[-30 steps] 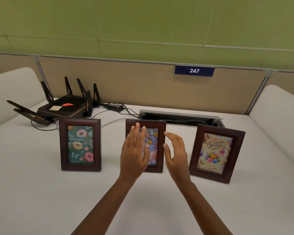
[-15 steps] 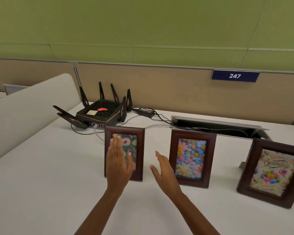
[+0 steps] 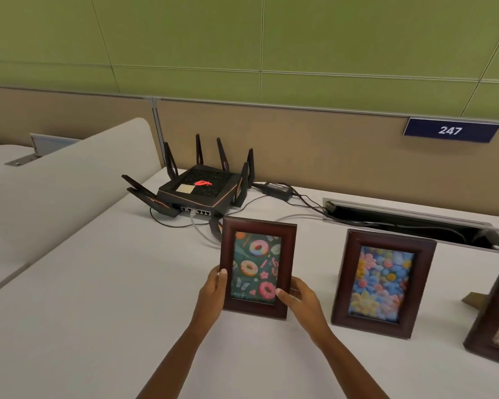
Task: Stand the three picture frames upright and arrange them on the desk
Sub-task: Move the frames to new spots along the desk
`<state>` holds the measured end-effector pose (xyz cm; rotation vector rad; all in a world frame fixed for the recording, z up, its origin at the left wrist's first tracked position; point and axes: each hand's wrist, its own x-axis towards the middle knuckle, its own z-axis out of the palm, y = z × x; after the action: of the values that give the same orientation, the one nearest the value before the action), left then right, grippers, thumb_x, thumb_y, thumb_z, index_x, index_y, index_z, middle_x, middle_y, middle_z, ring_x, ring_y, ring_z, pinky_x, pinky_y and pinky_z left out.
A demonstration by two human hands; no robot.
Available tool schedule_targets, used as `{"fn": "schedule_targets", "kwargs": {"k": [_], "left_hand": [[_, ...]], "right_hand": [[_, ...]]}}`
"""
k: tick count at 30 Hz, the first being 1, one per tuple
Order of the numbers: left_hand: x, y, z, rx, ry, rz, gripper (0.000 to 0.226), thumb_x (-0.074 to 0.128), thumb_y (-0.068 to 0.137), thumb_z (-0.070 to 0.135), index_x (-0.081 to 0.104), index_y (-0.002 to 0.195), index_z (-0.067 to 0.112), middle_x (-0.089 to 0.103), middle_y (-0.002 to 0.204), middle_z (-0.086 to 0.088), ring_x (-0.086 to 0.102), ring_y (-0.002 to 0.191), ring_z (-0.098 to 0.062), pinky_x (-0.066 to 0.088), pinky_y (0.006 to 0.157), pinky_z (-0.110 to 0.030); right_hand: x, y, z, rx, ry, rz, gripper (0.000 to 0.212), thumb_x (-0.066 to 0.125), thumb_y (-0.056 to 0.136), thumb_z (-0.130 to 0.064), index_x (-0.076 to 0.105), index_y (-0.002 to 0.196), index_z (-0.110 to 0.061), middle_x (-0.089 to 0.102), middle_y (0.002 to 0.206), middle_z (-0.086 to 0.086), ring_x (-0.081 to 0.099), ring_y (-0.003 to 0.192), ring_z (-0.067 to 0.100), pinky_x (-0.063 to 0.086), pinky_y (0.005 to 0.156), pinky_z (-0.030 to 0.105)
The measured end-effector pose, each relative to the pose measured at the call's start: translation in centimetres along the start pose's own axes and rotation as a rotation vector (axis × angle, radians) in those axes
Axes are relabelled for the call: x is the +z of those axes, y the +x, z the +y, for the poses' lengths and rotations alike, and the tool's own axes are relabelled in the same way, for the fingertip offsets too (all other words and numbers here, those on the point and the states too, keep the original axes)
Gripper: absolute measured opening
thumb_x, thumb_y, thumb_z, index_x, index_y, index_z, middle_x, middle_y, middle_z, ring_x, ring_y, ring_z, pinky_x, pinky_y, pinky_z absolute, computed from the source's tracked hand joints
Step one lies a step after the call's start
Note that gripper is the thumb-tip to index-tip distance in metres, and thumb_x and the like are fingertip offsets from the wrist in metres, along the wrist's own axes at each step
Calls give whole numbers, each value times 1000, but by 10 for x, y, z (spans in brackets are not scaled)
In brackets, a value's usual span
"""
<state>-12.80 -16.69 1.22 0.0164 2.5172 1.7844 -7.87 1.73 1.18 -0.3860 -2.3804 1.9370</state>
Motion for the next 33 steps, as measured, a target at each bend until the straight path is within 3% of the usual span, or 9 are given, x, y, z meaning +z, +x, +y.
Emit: {"fn": "schedule_targets", "kwargs": {"k": [3, 6, 10, 15, 20, 22, 26, 28, 33], "left_hand": [[-4, 8, -5, 8, -7, -96, 28, 35, 97, 25, 50, 114, 8, 60, 104, -2, 58, 97, -16, 50, 64, -7], [-11, 16, -8, 21, -52, -157, 20, 39, 97, 20, 51, 108, 9, 61, 104, -5, 60, 99, -19, 52, 72, -15], [-18, 23, -11, 56, -62, -202, 18, 41, 96, 15, 52, 107, 7, 61, 104, -4, 59, 96, -17, 53, 71, -14], [-29, 29, -12, 86, -45, -253, 25, 41, 96, 16, 51, 112, 0, 61, 105, -4, 60, 97, -16, 53, 71, -14], [-54, 37, -9, 103, -60, -255, 26, 42, 95, 15, 53, 110, -3, 64, 106, -11, 62, 98, -22, 54, 77, -23], [-66, 39, -10, 103, -74, -261, 25, 42, 95, 15, 53, 109, -3, 65, 102, -10, 63, 94, -21, 54, 72, -19], [-87, 41, -9, 66, -176, -294, 18, 42, 95, 13, 55, 105, 7, 64, 99, -7, 65, 79, -6, 56, 64, -13], [-94, 42, -7, 54, -235, -312, 16, 41, 95, 12, 55, 103, 13, 64, 99, -4, 68, 74, -1, 57, 63, -13], [-112, 50, 1, 91, -313, -309, 21, 40, 95, 13, 58, 95, 25, 67, 90, 8, 69, 74, 6, 55, 60, -11]], "right_hand": [[2, 6, -3, 21, 64, -35, 25, 65, 82, -15, 59, 106, -15, 68, 110, 10, 67, 93, 18, 56, 72, 18], [5, 12, -8, 73, 180, -88, 26, 66, 80, -10, 60, 105, -12, 71, 99, 2, 71, 82, 7, 56, 63, 15], [9, 18, -13, 142, 282, -97, 24, 64, 79, -3, 61, 97, -18, 72, 93, -3, 71, 82, 12, 58, 61, 20], [16, 24, -21, 175, 362, -95, 32, 56, 75, 12, 61, 94, -14, 76, 84, -1, 72, 79, 18, 59, 60, 26], [38, 24, -37, 151, 351, -87, 32, 54, 77, 12, 61, 91, -16, 73, 86, 1, 70, 81, 20, 59, 59, 25], [46, 23, -47, 136, 324, -97, 31, 54, 78, 11, 61, 90, -16, 73, 84, 0, 71, 78, 19, 59, 57, 24], [56, 21, -74, 97, 232, -133, 28, 55, 77, 10, 63, 88, -15, 75, 76, -3, 73, 69, 17, 57, 52, 21], [61, 21, -89, 83, 198, -135, 28, 55, 77, 11, 63, 90, -13, 74, 82, 3, 72, 71, 18, 57, 53, 21], [74, 24, -123, 29, 131, -124, 27, 54, 76, 10, 62, 86, -13, 72, 88, 9, 70, 77, 23, 54, 52, 21]]}}
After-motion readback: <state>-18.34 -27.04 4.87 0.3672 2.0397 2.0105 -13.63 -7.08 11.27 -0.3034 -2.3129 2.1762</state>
